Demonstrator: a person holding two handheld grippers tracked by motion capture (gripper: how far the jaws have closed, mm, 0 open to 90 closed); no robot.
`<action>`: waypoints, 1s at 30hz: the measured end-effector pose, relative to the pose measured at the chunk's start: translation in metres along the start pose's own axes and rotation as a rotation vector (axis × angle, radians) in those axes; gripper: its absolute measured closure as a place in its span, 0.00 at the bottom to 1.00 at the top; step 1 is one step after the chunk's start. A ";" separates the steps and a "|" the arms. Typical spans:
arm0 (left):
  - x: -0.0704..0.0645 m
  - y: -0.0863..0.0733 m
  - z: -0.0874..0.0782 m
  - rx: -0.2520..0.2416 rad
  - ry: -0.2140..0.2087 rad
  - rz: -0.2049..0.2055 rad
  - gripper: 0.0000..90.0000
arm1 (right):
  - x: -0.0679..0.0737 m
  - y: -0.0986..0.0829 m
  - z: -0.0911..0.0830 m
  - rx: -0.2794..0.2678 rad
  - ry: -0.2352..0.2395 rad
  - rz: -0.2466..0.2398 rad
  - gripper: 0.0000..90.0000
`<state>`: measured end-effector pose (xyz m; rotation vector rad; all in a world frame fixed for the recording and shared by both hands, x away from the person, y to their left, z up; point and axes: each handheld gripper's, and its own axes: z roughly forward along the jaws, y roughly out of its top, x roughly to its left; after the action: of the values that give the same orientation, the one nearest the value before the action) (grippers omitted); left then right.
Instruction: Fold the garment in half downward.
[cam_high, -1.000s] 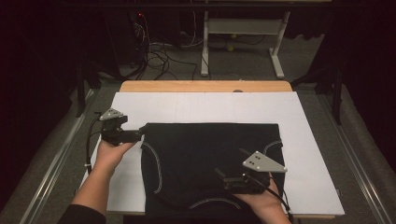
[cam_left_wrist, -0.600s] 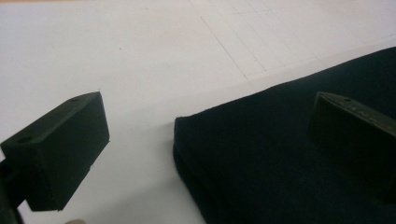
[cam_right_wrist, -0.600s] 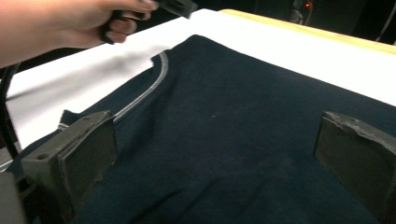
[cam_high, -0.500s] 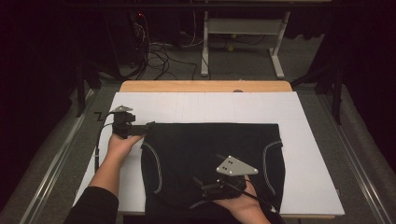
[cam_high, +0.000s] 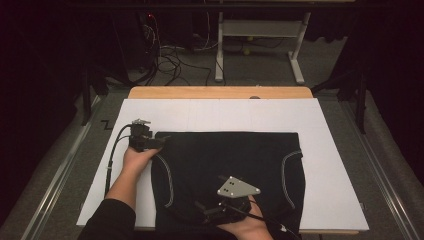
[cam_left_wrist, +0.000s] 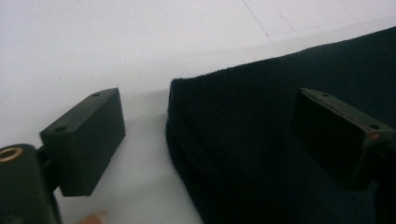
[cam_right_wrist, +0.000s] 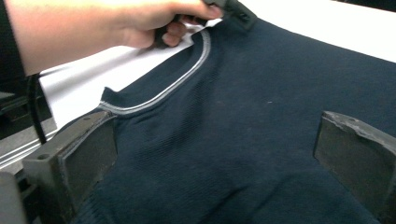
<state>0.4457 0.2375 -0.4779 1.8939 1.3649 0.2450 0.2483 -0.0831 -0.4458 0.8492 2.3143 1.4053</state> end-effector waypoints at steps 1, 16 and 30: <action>0.000 0.000 0.000 0.005 0.004 -0.004 0.12 | 0.002 -0.001 0.002 0.007 0.006 -0.004 0.01; -0.012 -0.009 0.001 -0.017 0.056 0.058 0.61 | 0.033 0.002 0.033 0.069 0.101 -0.018 0.02; -0.009 -0.012 0.000 -0.022 0.005 0.033 0.76 | 0.070 0.017 0.072 0.157 0.184 -0.035 0.09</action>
<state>0.4334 0.2314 -0.4831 1.8999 1.3297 0.2803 0.2378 0.0166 -0.4614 0.7457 2.5927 1.3532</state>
